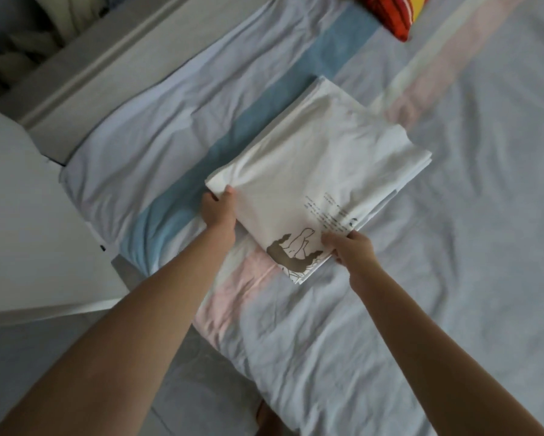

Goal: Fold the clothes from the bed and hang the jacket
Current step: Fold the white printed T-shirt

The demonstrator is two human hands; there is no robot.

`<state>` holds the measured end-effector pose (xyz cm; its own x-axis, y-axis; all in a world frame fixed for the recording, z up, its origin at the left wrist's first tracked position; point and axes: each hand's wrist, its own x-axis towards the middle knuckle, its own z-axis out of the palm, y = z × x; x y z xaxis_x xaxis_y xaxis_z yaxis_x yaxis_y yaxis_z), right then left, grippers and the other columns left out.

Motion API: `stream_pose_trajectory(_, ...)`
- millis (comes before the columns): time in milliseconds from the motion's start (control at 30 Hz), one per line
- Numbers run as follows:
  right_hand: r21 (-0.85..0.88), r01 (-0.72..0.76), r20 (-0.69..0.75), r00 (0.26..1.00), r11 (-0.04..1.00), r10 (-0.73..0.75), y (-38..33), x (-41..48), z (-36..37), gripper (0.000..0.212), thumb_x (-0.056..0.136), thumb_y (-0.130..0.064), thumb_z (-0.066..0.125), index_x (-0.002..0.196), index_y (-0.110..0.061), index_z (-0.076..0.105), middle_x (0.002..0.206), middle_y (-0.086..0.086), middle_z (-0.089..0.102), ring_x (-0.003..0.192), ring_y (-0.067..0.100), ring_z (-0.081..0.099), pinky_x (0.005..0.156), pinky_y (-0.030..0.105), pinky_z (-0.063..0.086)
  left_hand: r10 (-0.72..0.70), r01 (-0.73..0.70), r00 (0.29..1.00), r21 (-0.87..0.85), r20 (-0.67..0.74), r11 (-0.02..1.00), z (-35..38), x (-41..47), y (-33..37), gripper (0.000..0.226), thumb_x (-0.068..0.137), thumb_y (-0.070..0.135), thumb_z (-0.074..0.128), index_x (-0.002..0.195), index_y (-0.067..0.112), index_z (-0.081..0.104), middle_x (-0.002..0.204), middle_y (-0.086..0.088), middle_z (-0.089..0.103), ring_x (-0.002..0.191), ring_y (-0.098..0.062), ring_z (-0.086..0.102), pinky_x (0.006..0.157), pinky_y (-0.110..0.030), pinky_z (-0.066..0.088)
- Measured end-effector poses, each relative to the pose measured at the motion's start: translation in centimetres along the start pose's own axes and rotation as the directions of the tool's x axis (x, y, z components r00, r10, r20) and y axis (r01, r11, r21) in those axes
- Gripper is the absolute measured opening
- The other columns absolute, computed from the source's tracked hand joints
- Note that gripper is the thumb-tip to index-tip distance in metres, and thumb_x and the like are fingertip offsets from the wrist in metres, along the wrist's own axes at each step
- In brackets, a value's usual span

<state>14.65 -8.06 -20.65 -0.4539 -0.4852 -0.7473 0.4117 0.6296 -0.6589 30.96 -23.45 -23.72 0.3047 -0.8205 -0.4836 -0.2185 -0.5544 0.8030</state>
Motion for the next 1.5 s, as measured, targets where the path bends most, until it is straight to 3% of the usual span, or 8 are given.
stream_pose_trajectory(233,0.392,0.065,-0.184,0.983,0.918,0.009,-7.4,5.9,-4.4,0.018,0.087,-0.02,0.065,0.098,-0.008,0.057,0.082,0.005,0.059,0.07,0.017,0.058,0.069,0.029,0.051,-0.099,0.095,0.991,0.049,0.089,0.994,1.7,-9.6,-1.5,0.076,0.069,0.019,0.083,0.123,0.005,0.031,0.122,-0.009,0.039,0.107,-0.022,0.046,0.095,-0.031,0.042)
stream_pose_trajectory(500,0.355,-0.041,-0.14,0.985,0.934,0.097,-12.4,9.0,-6.5,0.012,0.098,-0.023,0.048,0.109,-0.02,0.051,0.09,-0.001,0.056,0.076,0.014,0.054,0.073,0.045,0.046,-0.104,0.097,0.964,0.039,0.246,0.994,1.7,-12.4,-4.7,0.027,0.091,0.009,0.059,0.069,0.014,0.045,0.066,-0.001,0.047,0.061,-0.013,0.047,0.071,-0.034,0.042)
stream_pose_trajectory(867,-0.028,0.194,-0.625,0.762,0.981,-0.168,-9.2,10.1,-5.7,0.035,0.093,-0.018,0.046,0.128,-0.017,0.048,0.109,-0.001,0.057,0.111,0.024,0.055,0.095,0.039,0.043,0.103,-0.14,0.99,0.576,0.097,0.805,1.3,-12.3,-4.4,0.066,0.08,0.023,0.072,0.129,0.0,0.034,0.131,-0.018,0.038,0.126,-0.036,0.038,0.1,-0.041,0.033)
stream_pose_trajectory(967,-0.773,0.423,-0.213,0.528,0.472,-0.822,-6.6,6.9,-3.1,0.056,0.091,-0.027,0.045,0.145,-0.018,0.033,0.148,0.004,0.038,0.137,0.025,0.033,0.11,0.039,0.022,0.637,-0.644,0.721,0.604,0.274,0.469,1.8,-11.8,-3.6,0.085,0.076,0.044,0.061,0.142,0.005,0.025,0.147,-0.021,0.023,0.139,-0.037,0.019,0.112,-0.046,0.011)
stream_pose_trajectory(1067,-0.621,0.622,0.74,0.262,-0.478,-0.62,-2.9,6.9,-2.5,0.055,0.097,-0.046,0.029,0.149,-0.029,0.026,0.156,0.001,0.027,0.143,0.033,0.022,0.113,0.06,0.013,0.621,-0.793,0.535,0.593,0.572,0.136,3.1,-9.6,-3.9,0.107,0.066,0.079,0.043,0.149,0.014,0.022,0.157,-0.018,0.014,0.144,-0.04,0.008,0.113,-0.053,-0.002)
stream_pose_trajectory(1300,-0.969,0.245,0.181,0.752,0.014,-0.634,-4.8,11.5,-8.2,0.075,0.083,-0.069,0.001,0.151,-0.037,0.0,0.161,-0.006,-0.004,0.147,0.029,-0.002,0.111,0.06,-0.007,0.33,-0.743,0.651,0.664,0.684,0.088,4.6,-7.7,-4.5,0.132,0.051,0.09,0.043,0.143,0.03,-0.029,0.15,-0.006,-0.033,0.139,-0.032,-0.03,0.105,-0.055,-0.024)
stream_pose_trajectory(1400,-0.942,0.334,0.267,0.651,-0.047,-0.71,-6.8,9.9,-4.8,0.073,0.09,-0.06,0.011,0.153,-0.024,0.005,0.161,0.006,0.004,0.146,0.037,0.002,0.112,0.062,-0.005,0.205,-0.725,0.686,0.68,0.698,0.11,4.5,-8.0,-3.7,0.135,0.057,0.086,0.054,0.129,0.03,-0.045,0.134,-0.001,-0.054,0.13,-0.03,-0.044,0.102,-0.057,-0.028)
stream_pose_trajectory(1500,-0.568,0.635,0.814,0.342,-0.523,-0.469,-7.7,9.8,0.0,0.061,0.095,-0.053,0.02,0.151,-0.028,0.019,0.157,0.003,0.024,0.143,0.041,0.017,0.112,0.065,0.009,0.12,-0.706,0.708,0.7,0.696,0.11,4.8,-8.3,-3.0,0.133,0.06,0.087,0.05,0.132,0.026,-0.043,0.13,-0.004,-0.057,0.126,-0.031,-0.048,0.1,-0.058,-0.029)
